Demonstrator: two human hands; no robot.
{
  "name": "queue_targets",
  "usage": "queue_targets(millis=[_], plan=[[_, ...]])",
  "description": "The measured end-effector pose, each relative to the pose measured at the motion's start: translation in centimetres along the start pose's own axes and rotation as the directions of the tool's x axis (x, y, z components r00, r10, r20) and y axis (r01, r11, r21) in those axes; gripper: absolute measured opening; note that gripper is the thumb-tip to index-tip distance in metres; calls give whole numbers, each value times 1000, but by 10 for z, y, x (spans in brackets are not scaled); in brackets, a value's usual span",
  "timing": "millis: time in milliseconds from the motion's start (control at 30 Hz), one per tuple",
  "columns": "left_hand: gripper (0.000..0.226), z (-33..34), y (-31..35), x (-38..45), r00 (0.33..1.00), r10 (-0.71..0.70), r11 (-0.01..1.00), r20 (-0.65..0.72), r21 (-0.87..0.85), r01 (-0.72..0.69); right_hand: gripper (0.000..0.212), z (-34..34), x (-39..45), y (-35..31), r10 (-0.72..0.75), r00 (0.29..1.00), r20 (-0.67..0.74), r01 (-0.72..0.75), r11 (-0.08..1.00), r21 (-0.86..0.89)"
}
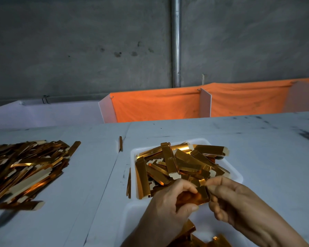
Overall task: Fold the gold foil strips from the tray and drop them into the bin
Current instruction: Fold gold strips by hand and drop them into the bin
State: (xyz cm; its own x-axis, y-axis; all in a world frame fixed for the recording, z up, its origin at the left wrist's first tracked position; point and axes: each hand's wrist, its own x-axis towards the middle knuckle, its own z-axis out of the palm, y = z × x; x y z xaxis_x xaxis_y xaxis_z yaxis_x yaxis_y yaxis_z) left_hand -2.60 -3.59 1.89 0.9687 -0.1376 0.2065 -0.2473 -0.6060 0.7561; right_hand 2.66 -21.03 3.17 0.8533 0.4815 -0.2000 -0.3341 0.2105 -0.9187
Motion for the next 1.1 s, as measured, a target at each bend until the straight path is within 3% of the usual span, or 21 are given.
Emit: queue_targets(millis=[200,300,433,800,1100], plan=[[38,2,-1,1,999,32,999,9,28,-33,28,-3,-3,-2,44,999,17,-43,995,-88],[39,3,-1,1,999,31,999,28,35,-32,17,-3,-3,-3,41,999,8,-39,983,-182],[40,2,-2,1,999,20,1000,31,10,-21,6,-4,-4,-4,49,999,16,-46,986,-160],[36,2,-3,1,1000,3,1000,22,11,-3,11,-5,-2,-2,23,1000,1,-22,991,-135],[37,2,-6,4,973,217,946,78,228,-230,7,-6,1,4,-123,992,5,114,906,-407]])
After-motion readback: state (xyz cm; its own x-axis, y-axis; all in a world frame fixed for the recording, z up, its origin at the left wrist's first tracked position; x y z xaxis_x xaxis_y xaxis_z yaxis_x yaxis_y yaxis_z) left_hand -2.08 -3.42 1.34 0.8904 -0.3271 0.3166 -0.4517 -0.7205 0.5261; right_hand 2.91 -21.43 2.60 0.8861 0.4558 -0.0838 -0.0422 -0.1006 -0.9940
